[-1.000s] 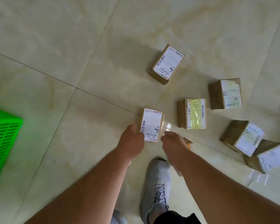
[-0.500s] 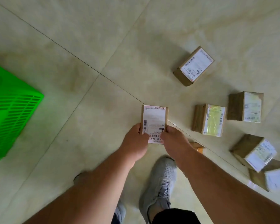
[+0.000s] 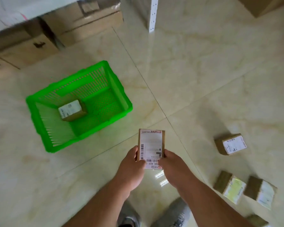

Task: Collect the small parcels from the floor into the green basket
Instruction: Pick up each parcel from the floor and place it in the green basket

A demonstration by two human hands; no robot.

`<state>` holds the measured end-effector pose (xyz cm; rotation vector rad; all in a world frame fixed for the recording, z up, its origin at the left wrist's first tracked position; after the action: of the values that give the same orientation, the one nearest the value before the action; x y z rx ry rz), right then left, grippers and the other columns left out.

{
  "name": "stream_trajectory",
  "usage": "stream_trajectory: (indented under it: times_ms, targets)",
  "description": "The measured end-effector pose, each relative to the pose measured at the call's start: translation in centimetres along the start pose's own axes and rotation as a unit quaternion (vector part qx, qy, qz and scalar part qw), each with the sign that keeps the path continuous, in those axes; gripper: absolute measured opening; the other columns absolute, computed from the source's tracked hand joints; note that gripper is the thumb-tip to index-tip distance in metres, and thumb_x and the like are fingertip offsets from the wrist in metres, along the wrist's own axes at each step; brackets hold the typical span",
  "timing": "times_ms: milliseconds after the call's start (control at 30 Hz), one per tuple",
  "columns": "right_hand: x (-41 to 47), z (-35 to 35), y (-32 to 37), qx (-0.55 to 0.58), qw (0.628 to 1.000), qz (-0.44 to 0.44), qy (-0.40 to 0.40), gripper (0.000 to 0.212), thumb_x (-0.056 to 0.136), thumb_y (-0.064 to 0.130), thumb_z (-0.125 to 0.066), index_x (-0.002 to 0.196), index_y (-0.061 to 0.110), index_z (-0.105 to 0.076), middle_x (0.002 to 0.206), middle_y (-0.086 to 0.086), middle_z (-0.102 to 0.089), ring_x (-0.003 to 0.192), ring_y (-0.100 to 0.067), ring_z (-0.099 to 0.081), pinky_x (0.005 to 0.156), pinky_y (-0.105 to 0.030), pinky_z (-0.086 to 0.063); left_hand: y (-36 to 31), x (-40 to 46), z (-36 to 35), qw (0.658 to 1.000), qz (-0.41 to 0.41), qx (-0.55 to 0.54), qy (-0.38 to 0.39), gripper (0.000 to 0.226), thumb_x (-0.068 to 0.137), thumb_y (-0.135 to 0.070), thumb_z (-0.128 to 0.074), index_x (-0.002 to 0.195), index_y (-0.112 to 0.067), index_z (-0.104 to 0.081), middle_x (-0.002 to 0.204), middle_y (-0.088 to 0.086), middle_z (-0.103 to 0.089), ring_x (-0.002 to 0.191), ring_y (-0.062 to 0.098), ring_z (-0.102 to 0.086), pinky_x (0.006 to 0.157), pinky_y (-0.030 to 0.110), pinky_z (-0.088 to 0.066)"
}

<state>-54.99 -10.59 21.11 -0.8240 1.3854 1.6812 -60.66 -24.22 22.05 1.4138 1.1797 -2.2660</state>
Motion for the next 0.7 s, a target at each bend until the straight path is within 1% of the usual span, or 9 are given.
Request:
stream_trajectory:
  times_ms: [100,167,200,233,333,400,467,533,700]
  targets:
    - [-1.7,-4.2,5.4,-0.014,1.000,0.009,0.020,0.053,0.088,0.016,-0.040,0.132,0.038,-0.061,0.123,0.014,-0.071,0.114,-0.010,-0.062,0.084,-0.027,-0.045,-0.2,-1.7,6.5,0.999,0.004,-0.025,-0.020,0.044,0.095,-0.011,-0.046,0.128,-0.040,-0.054,0.118,-0.022,-0.065,0.107,0.006,-0.065,0.070,0.015,-0.048]
    - [-2.4,-6.8,8.8,-0.025,0.999,0.020,0.023,0.053,0.087,0.016,-0.041,0.130,0.037,-0.063,0.122,0.014,-0.072,0.114,-0.011,-0.063,0.091,-0.031,-0.047,0.1,-2.4,10.3,0.999,-0.001,-0.044,-0.025,0.049,0.089,-0.010,-0.046,0.126,-0.041,-0.058,0.122,-0.018,-0.071,0.109,0.006,-0.067,0.085,0.024,-0.055]
    - [-2.6,-8.0,10.4,-0.031,0.999,0.028,0.024,0.052,0.087,0.015,-0.041,0.129,0.037,-0.064,0.121,0.014,-0.072,0.114,-0.011,-0.064,0.095,-0.033,-0.048,0.2,-2.7,12.2,0.998,-0.002,-0.058,-0.029,0.053,0.088,-0.008,-0.046,0.128,-0.040,-0.058,0.124,-0.016,-0.072,0.112,0.007,-0.067,0.095,0.029,-0.053]
    - [-2.7,-9.3,11.9,-0.038,0.998,0.036,0.026,0.052,0.087,0.015,-0.041,0.128,0.037,-0.064,0.120,0.015,-0.073,0.114,-0.011,-0.064,0.098,-0.035,-0.049,0.5,-3.0,14.0,0.997,-0.002,-0.073,-0.037,0.055,0.088,-0.006,-0.046,0.132,-0.038,-0.057,0.126,-0.015,-0.071,0.115,0.008,-0.065,0.100,0.030,-0.050]
    - [-2.4,-12.6,15.5,-0.046,0.997,0.052,0.032,0.051,0.089,0.015,-0.042,0.129,0.036,-0.065,0.120,0.015,-0.073,0.114,-0.012,-0.064,0.099,-0.034,-0.048,0.9,-3.1,18.7,0.994,-0.012,-0.094,-0.061,0.058,0.091,-0.005,-0.048,0.141,-0.034,-0.053,0.133,-0.013,-0.067,0.121,0.010,-0.062,0.097,0.024,-0.045]
    - [-1.9,-14.5,17.1,-0.052,0.996,0.055,0.036,0.051,0.088,0.016,-0.042,0.129,0.035,-0.066,0.120,0.015,-0.074,0.114,-0.012,-0.065,0.102,-0.036,-0.049,1.2,-2.6,20.9,0.992,-0.020,-0.099,-0.070,0.056,0.093,-0.005,-0.050,0.142,-0.031,-0.054,0.134,-0.012,-0.067,0.121,0.010,-0.061,0.088,0.017,-0.045]
    - [-1.2,-16.0,18.4,-0.061,0.996,0.059,0.042,0.050,0.087,0.017,-0.043,0.128,0.034,-0.066,0.120,0.015,-0.074,0.113,-0.012,-0.066,0.104,-0.038,-0.049,1.4,-2.2,22.9,0.990,-0.021,-0.109,-0.083,0.055,0.093,-0.005,-0.050,0.142,-0.030,-0.055,0.134,-0.011,-0.067,0.120,0.010,-0.062,0.083,0.016,-0.043]
    - [-0.3,-17.2,19.6,-0.066,0.995,0.055,0.046,0.049,0.087,0.018,-0.044,0.127,0.034,-0.067,0.118,0.016,-0.074,0.112,-0.011,-0.066,0.104,-0.037,-0.049,1.6,-1.7,24.6,0.988,-0.019,-0.122,-0.092,0.055,0.092,-0.004,-0.050,0.141,-0.030,-0.056,0.134,-0.012,-0.067,0.119,0.011,-0.063,0.084,0.017,-0.044]
    - [2.6,-18.7,21.7,-0.075,0.995,0.044,0.043,0.052,0.078,0.028,-0.046,0.125,0.036,-0.068,0.118,0.016,-0.074,0.113,-0.014,-0.067,0.102,-0.043,-0.052,0.8,0.5,27.4,0.987,-0.011,-0.119,-0.103,0.053,0.094,-0.004,-0.050,0.142,-0.026,-0.052,0.138,-0.008,-0.064,0.120,0.014,-0.061,0.094,0.023,-0.042]
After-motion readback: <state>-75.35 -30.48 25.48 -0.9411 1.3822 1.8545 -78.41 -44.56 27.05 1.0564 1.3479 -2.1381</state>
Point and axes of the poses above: each hand's wrist, its own x-axis towards the middle knuckle, its own z-axis out of the back of the hand, y = z × x, the point moved 8 cm from there along x, towards the middle knuckle
